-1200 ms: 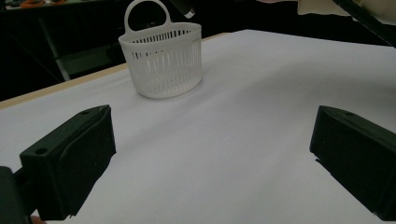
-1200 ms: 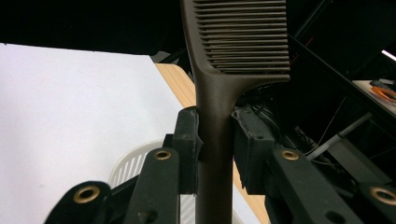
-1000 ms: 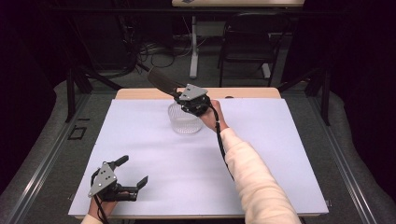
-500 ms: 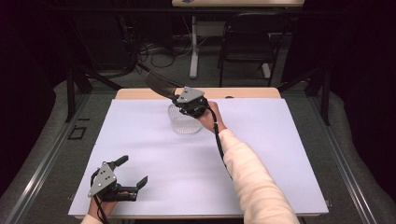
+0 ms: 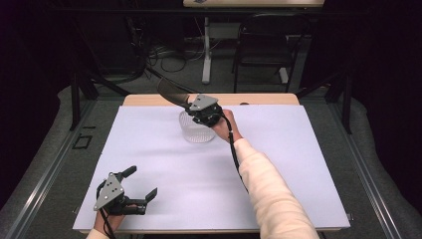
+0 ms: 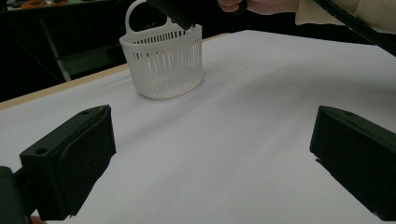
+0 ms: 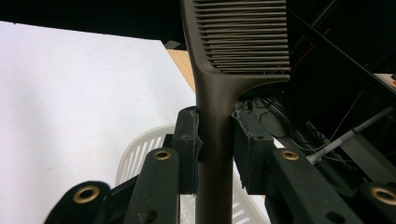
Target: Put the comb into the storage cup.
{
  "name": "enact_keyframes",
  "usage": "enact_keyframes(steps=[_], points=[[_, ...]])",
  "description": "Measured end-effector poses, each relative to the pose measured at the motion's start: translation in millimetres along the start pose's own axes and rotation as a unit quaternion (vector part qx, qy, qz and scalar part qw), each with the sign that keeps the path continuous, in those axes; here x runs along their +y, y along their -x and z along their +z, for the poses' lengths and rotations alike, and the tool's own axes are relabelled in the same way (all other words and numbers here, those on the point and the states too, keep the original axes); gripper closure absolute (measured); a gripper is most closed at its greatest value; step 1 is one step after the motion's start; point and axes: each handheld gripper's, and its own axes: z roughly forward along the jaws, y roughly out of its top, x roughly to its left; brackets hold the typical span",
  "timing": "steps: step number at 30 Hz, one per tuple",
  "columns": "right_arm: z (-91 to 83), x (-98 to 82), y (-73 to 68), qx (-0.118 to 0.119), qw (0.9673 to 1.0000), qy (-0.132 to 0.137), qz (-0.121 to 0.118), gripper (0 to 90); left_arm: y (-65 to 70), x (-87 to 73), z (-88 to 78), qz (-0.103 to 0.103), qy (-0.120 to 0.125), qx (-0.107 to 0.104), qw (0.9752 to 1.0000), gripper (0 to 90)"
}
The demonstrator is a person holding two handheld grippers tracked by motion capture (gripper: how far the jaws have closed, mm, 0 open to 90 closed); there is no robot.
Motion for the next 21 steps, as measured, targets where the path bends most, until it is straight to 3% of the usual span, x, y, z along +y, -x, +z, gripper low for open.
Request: enact_keyframes(steps=[21], points=[[4.2, -10.0, -2.0, 0.002, 0.9999, -0.015, -0.005, 72.4, 0.2, 0.1, 0.2, 0.002, 0.0, 0.0, 1.0, 0.2]])
